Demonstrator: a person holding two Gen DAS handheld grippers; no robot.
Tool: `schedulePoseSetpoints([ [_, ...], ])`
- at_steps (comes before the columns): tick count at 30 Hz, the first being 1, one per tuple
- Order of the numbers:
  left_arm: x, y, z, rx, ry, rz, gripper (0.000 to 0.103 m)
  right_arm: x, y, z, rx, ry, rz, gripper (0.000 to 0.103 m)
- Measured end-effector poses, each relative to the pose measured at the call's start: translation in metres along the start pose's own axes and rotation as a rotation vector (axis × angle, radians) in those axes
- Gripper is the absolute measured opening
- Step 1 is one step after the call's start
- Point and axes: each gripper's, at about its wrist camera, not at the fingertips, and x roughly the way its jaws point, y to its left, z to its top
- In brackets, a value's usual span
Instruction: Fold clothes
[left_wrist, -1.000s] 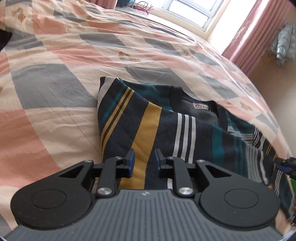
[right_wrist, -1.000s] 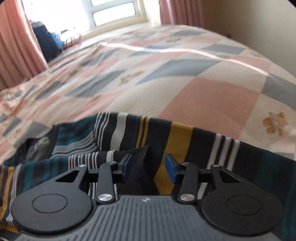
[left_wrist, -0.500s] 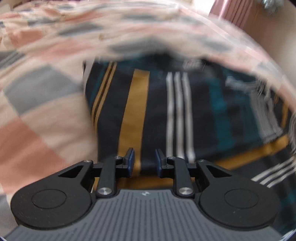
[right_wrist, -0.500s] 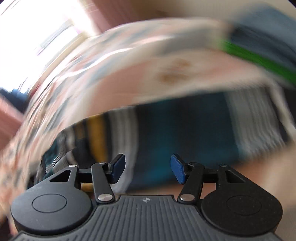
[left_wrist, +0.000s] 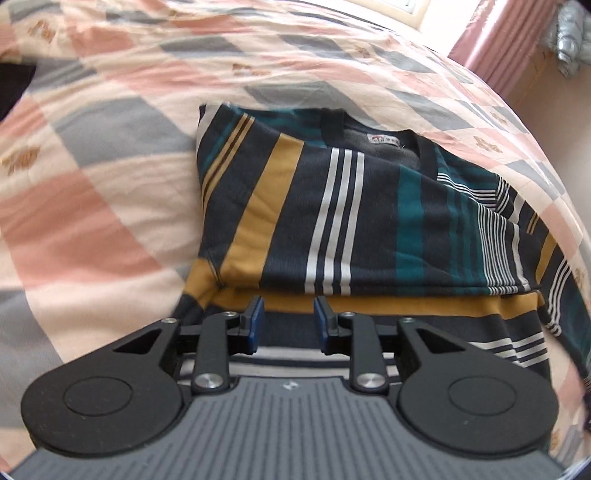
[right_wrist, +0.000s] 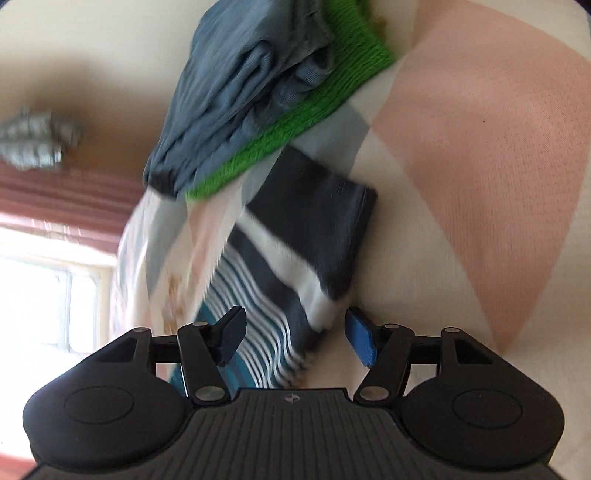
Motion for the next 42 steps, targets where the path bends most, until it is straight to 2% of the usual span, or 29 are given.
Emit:
schedulePoseSetpoints([
  [2, 0.001, 0.002, -0.001, -0.028, 0.004, -0.011, 0.024, 0.002, 0.008, 0.001, -0.032, -0.017, -0.043, 0.065],
  [3, 0.000, 0.004, -0.001, -0.042, 0.006, -0.017, 0.024, 0.003, 0.011, 0.001, -0.049, -0.026, -0.064, 0.061],
  [5, -0.002, 0.009, 0.003, -0.063, 0.003, -0.027, 0.024, 0.005, 0.019, 0.002, -0.081, -0.043, -0.107, 0.037],
  [6, -0.004, 0.012, 0.005, -0.067, -0.002, -0.031, 0.024, 0.006, 0.023, 0.002, -0.097, -0.052, -0.129, 0.016],
  [7, -0.006, 0.016, 0.008, -0.070, -0.009, -0.034, 0.024, 0.007, 0.027, 0.002, -0.114, -0.060, -0.150, 0.010],
  [8, -0.008, 0.020, 0.011, -0.073, -0.018, -0.038, 0.024, 0.008, 0.030, 0.002, -0.130, -0.069, -0.171, 0.010],
  [12, -0.018, 0.046, 0.023, -0.115, -0.046, -0.051, 0.024, -0.007, 0.133, -0.098, -0.548, -0.074, 0.020, 0.009],
  [20, -0.040, 0.126, 0.028, -0.301, -0.088, -0.073, 0.024, -0.042, 0.349, -0.311, -1.418, -0.071, 0.459, 0.008],
  [22, -0.047, 0.149, 0.025, -0.327, -0.096, -0.054, 0.024, -0.060, 0.365, -0.389, -1.557, -0.022, 0.629, 0.008],
  [24, -0.053, 0.174, 0.019, -0.354, -0.099, -0.040, 0.024, -0.072, 0.361, -0.462, -1.670, 0.058, 0.761, 0.008],
  [26, -0.055, 0.197, 0.011, -0.378, -0.083, -0.032, 0.027, -0.074, 0.347, -0.522, -1.731, 0.173, 0.849, 0.008],
  [27, -0.054, 0.207, 0.007, -0.388, -0.070, -0.028, 0.028, -0.070, 0.335, -0.549, -1.762, 0.245, 0.858, 0.007],
  [29, -0.051, 0.223, -0.002, -0.415, -0.047, -0.023, 0.029, -0.052, 0.305, -0.593, -1.827, 0.369, 0.799, 0.011],
  [30, -0.049, 0.228, -0.005, -0.428, -0.038, -0.034, 0.030, -0.034, 0.288, -0.608, -1.873, 0.440, 0.726, 0.020],
  [31, -0.046, 0.232, -0.008, -0.440, -0.029, -0.048, 0.032, -0.017, 0.273, -0.616, -1.907, 0.488, 0.636, 0.035],
  [32, -0.045, 0.234, -0.009, -0.447, -0.029, -0.062, 0.033, 0.000, 0.258, -0.620, -1.935, 0.526, 0.542, 0.037],
  [33, -0.043, 0.234, -0.010, -0.452, -0.031, -0.077, 0.037, 0.009, 0.245, -0.617, -1.940, 0.554, 0.486, 0.037],
  [34, -0.042, 0.234, -0.009, -0.458, -0.034, -0.096, 0.040, 0.009, 0.233, -0.609, -1.926, 0.571, 0.461, 0.044],
  [36, -0.035, 0.230, -0.005, -0.484, -0.038, -0.148, 0.042, -0.001, 0.223, -0.584, -1.866, 0.544, 0.436, 0.062],
  [38, -0.026, 0.225, 0.001, -0.535, -0.036, -0.219, 0.043, -0.012, 0.220, -0.551, -1.840, 0.453, 0.395, 0.062],
  [42, 0.001, 0.211, 0.011, -0.655, -0.008, -0.334, 0.050, -0.014, 0.229, -0.474, -1.857, 0.272, 0.233, 0.062],
])
